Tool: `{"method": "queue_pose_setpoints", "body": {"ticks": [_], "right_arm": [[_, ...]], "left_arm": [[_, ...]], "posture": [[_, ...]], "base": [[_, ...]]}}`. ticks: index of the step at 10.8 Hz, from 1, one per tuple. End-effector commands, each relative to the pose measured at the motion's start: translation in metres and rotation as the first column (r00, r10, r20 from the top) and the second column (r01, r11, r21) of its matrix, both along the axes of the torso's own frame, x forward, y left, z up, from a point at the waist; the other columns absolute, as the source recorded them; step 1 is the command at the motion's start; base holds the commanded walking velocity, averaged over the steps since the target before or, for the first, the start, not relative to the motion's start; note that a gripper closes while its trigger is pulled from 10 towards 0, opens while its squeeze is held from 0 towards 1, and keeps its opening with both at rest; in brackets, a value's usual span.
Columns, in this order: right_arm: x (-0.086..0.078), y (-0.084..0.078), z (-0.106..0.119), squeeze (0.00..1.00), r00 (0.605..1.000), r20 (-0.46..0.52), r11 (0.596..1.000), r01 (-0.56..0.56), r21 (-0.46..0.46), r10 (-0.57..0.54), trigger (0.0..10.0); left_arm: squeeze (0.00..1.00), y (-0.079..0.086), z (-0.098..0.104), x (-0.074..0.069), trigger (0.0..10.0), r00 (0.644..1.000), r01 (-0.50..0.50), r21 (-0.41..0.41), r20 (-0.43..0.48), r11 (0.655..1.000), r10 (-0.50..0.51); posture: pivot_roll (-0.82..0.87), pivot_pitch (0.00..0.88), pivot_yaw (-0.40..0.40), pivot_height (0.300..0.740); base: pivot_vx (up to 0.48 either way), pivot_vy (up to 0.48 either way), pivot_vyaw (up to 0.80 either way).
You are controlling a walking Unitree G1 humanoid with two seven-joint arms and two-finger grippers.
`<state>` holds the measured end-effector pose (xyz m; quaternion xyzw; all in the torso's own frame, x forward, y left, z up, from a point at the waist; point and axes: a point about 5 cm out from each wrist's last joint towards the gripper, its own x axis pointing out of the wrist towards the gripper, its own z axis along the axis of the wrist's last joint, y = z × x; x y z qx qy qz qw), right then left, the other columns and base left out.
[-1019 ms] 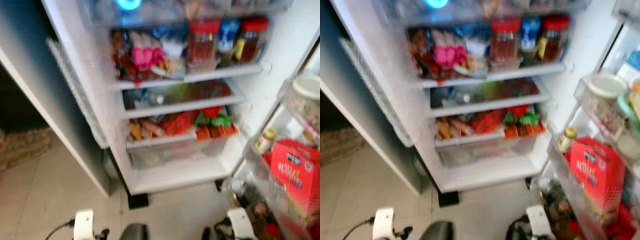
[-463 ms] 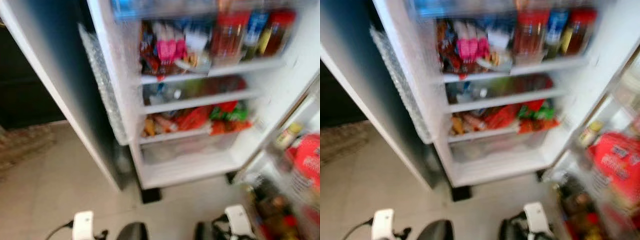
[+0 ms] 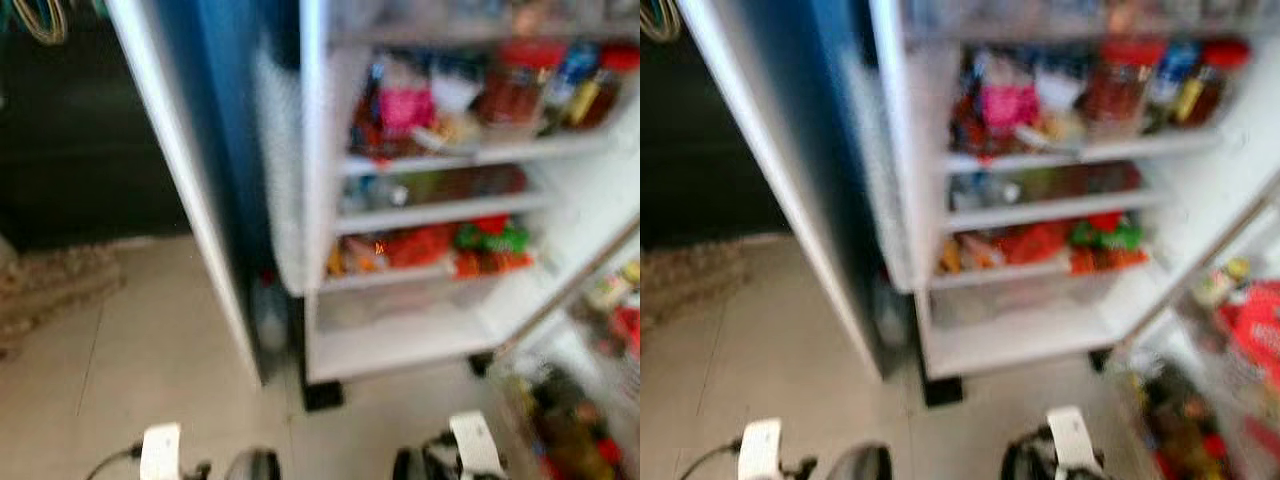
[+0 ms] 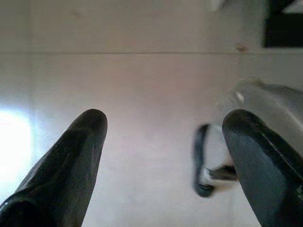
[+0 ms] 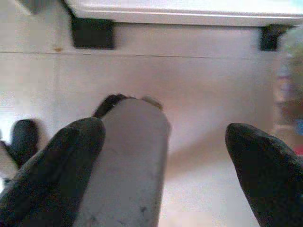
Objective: Restocking fridge
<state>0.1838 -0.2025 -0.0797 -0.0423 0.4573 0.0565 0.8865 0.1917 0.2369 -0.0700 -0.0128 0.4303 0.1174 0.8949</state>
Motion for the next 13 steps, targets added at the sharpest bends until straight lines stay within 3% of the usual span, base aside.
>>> {"method": "queue_pose_setpoints", "body": {"ticks": [1,6,12,13], "right_arm": [[-0.0245,-0.0024,-0.0116,0.00,0.995,-0.103,1.000,0.002,-0.006,-0.002,10.0],[-0.0245,-0.0022,-0.0113,0.00,0.995,-0.096,1.000,0.006,0.011,-0.005,10.0],[-0.0253,-0.0016,-0.0120,0.00,0.994,-0.102,0.999,0.030,0.010,-0.029,10.0],[-0.0253,-0.0016,-0.0121,0.00,0.994,-0.101,0.999,0.034,0.010,-0.033,10.0]], "left_arm": [[0.00,-0.0046,-0.0026,-0.0026,10.0,1.000,0.005,-0.008,-0.011,1.000,-0.005],[0.00,-0.0043,-0.0022,-0.0020,10.0,1.000,0.021,0.006,-0.012,1.000,-0.021],[0.00,-0.0033,-0.0011,-0.0007,10.0,0.999,0.033,0.012,-0.005,0.999,-0.033],[0.00,-0.0031,-0.0011,-0.0008,10.0,0.999,0.035,0.014,-0.007,0.999,-0.035]], "posture": [[0.04,0.140,0.011,0.621],[0.05,0.143,0.008,0.626],[0.05,0.116,0.014,0.740],[0.05,0.116,0.014,0.740]], "base": [[0.000,0.379,0.00],[0.000,0.075,0.00],[0.000,0.000,0.00],[0.000,0.000,0.00]]}}
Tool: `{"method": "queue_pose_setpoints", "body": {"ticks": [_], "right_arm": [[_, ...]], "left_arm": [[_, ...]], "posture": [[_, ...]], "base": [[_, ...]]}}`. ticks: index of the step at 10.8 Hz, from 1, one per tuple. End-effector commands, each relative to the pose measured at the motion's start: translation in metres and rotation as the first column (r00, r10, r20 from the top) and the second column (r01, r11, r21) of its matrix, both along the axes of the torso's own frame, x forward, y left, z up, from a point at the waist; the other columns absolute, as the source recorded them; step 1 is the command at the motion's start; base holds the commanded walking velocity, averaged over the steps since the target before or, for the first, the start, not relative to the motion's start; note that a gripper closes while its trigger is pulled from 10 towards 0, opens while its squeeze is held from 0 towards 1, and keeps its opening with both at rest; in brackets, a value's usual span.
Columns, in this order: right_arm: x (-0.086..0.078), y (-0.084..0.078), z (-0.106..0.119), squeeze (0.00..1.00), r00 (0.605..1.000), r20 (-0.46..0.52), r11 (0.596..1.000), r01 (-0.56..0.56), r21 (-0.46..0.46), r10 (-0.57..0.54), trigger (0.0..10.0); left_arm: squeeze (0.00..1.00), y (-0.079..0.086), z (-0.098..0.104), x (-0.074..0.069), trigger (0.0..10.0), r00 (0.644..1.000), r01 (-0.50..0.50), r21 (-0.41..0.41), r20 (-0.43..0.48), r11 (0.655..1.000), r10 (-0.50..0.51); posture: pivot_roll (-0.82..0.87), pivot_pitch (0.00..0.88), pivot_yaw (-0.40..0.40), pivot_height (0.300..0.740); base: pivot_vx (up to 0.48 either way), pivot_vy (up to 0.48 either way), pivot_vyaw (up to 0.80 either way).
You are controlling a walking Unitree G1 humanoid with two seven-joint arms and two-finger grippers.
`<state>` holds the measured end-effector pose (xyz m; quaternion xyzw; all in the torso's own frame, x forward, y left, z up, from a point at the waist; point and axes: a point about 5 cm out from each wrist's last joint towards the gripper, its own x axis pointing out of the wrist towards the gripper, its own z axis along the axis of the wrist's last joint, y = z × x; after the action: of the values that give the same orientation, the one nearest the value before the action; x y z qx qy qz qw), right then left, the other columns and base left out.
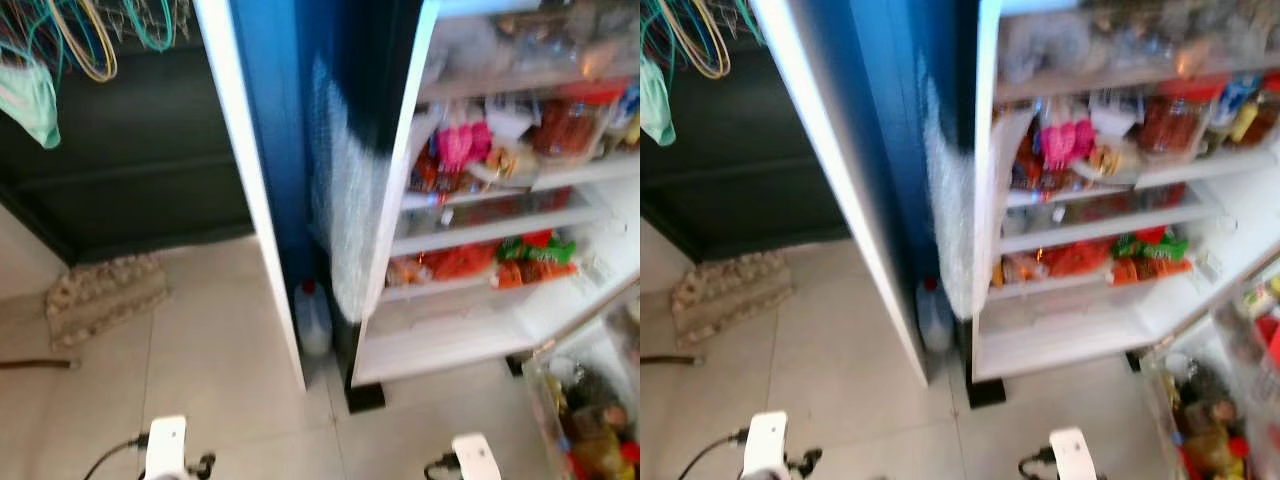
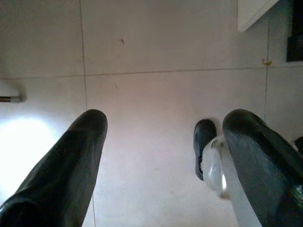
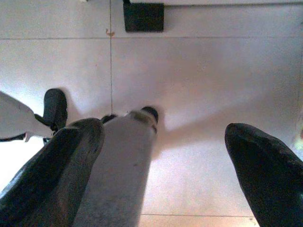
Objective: Restocking fridge
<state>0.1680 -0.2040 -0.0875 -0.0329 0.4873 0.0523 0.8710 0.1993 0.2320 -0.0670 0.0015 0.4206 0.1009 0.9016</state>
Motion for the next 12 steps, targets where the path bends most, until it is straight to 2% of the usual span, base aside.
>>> {"method": "queue_pose_setpoints", "body": {"ticks": [1,5,12], "right_arm": [[-0.0098,0.0004,-0.0045,0.00,0.999,-0.032,1.000,0.019,0.005,-0.019,10.0],[-0.0121,0.0009,-0.0053,0.00,0.998,-0.020,0.998,0.060,0.015,-0.060,10.0],[-0.0160,0.0018,-0.0069,0.00,0.994,-0.008,0.994,0.108,0.020,-0.108,10.0]], "left_arm": [[0.00,0.0019,-0.0044,-0.0088,10.0,1.000,0.000,0.004,-0.030,1.000,0.000],[0.00,0.0010,-0.0069,-0.0129,10.0,0.999,-0.002,-0.005,-0.049,1.000,0.002],[0.00,0.0019,-0.0081,-0.0163,10.0,0.998,0.015,0.005,-0.055,1.000,-0.014]], "posture": [[0.05,0.102,0.017,0.740],[0.04,0.060,0.024,0.740],[0.04,0.015,0.030,0.740]], "base": [[0.000,0.000,0.00],[0.000,0.000,0.00],[0.000,0.305,0.00]]}}
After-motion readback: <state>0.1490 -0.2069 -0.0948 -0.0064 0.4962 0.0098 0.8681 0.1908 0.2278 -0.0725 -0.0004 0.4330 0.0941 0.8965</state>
